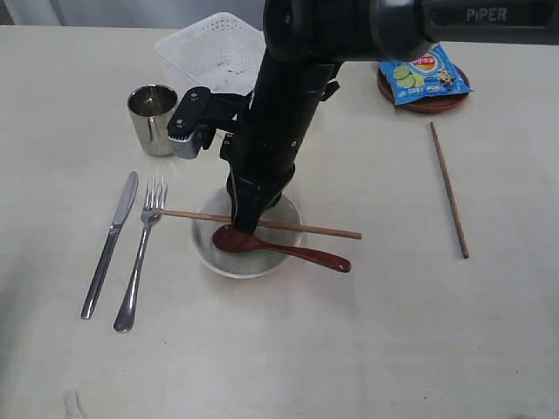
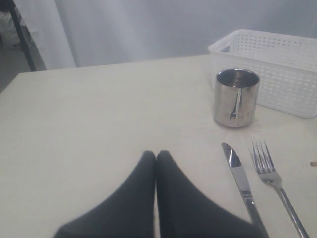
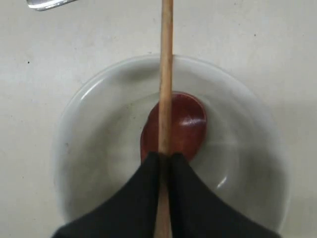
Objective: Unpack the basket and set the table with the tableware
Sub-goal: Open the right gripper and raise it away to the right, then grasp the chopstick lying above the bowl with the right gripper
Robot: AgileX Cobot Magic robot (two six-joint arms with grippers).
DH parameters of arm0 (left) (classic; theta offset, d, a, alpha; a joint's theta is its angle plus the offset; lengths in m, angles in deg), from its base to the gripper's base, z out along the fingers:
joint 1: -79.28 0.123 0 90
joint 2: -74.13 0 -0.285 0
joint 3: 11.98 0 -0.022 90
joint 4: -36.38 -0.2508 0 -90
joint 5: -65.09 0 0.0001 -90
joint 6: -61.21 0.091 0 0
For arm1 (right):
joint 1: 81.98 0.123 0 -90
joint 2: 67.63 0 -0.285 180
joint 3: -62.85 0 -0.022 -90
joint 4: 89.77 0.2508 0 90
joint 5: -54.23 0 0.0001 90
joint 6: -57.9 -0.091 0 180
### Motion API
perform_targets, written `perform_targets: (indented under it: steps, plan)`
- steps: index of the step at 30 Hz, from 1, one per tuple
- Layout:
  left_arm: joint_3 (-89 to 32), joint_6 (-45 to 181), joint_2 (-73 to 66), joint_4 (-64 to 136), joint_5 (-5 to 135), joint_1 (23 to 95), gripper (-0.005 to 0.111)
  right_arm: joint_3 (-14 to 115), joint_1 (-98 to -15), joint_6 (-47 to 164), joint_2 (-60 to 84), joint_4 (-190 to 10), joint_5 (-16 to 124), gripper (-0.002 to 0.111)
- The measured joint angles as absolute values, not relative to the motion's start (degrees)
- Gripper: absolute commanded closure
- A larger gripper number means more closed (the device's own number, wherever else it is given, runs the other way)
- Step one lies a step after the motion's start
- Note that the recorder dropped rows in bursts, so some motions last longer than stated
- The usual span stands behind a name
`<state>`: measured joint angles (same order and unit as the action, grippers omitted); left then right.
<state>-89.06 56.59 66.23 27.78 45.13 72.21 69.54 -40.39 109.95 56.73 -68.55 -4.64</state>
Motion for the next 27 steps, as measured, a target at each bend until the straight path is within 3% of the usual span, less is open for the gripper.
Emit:
perform_targets:
  steps: [4, 18, 21, 27]
  plan:
    - [-89.1, 56.6, 66.2, 27.8, 45.1, 72.2, 0.107, 69.5, -40.4, 109.9, 56.7, -68.6, -4.6, 0.067]
    - [-89.1, 56.6, 66.2, 27.8, 45.1, 72.2, 0.107, 69.5, -42.0, 103.2, 47.5, -73.7, -2.6, 0.066]
    - [-89.1, 56.6, 66.2, 27.8, 45.1, 72.2, 0.107, 69.5, -45.8, 100.9, 44.2, -74.3, -2.0, 0.066]
    - [-89.1, 56.6, 66.2, 27.8, 45.1, 72.2, 0.107, 69.5, -61.6, 93.6, 42.5, -74.7, -1.6, 0.066]
